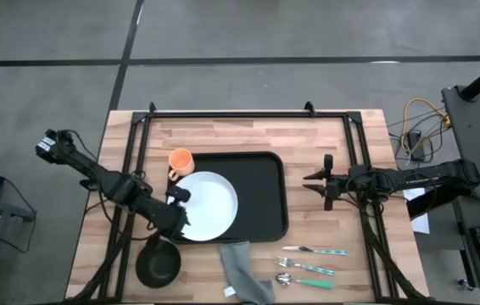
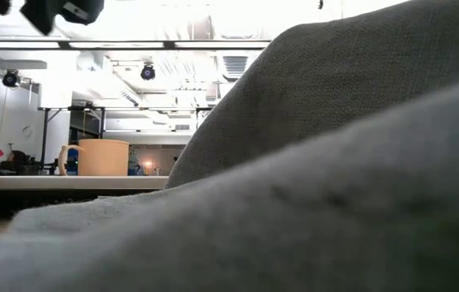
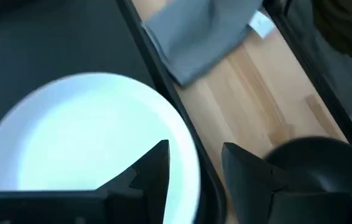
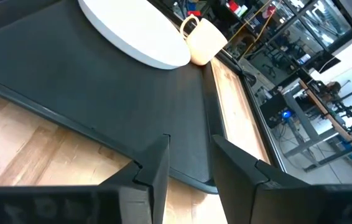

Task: Set up tray
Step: Put the black bowl on the white plate

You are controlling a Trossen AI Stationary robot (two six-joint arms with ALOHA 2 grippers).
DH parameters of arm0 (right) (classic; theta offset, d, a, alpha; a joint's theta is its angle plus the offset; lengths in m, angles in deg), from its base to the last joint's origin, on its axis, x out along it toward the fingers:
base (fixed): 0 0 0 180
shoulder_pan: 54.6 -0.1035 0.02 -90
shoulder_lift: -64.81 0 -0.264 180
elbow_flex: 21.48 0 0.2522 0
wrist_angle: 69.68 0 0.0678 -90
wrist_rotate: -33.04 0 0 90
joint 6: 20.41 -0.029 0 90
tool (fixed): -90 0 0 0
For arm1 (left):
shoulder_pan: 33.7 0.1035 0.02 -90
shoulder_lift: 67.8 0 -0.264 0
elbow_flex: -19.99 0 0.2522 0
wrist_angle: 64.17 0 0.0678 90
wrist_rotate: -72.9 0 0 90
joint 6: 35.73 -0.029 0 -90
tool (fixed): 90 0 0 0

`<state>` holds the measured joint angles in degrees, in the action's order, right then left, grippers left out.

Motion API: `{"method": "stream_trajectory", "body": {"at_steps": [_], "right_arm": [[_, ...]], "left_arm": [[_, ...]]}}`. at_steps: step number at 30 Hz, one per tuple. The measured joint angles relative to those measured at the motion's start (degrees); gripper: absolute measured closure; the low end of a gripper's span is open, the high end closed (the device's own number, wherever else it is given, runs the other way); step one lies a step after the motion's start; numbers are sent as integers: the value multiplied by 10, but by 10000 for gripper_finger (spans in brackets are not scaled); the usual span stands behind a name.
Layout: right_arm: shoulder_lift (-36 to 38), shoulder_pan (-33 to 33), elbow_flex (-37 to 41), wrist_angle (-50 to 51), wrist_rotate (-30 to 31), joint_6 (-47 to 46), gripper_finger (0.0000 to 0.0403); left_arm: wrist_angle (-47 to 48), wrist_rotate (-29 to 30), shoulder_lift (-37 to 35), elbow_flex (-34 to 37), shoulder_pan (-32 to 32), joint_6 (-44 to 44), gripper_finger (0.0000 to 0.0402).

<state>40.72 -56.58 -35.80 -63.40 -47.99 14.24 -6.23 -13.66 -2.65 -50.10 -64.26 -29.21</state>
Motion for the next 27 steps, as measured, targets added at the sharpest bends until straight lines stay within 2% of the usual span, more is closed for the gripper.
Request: {"method": "stream_trajectory", "body": {"at_steps": [7,12,21,27], "right_arm": [[0,0,0,0,0,-1,296],[0,0,0,0,0,-1,299],[0,0,0,0,0,-1,300],[0,0,0,0,0,-1,303]], "left_arm": [[28,0,19,1,-57,78,274],[28,1,61,1,-85,141,274],[40,-3,166,1,-96,172,274],[41,-31,199,1,-97,179,274]]}}
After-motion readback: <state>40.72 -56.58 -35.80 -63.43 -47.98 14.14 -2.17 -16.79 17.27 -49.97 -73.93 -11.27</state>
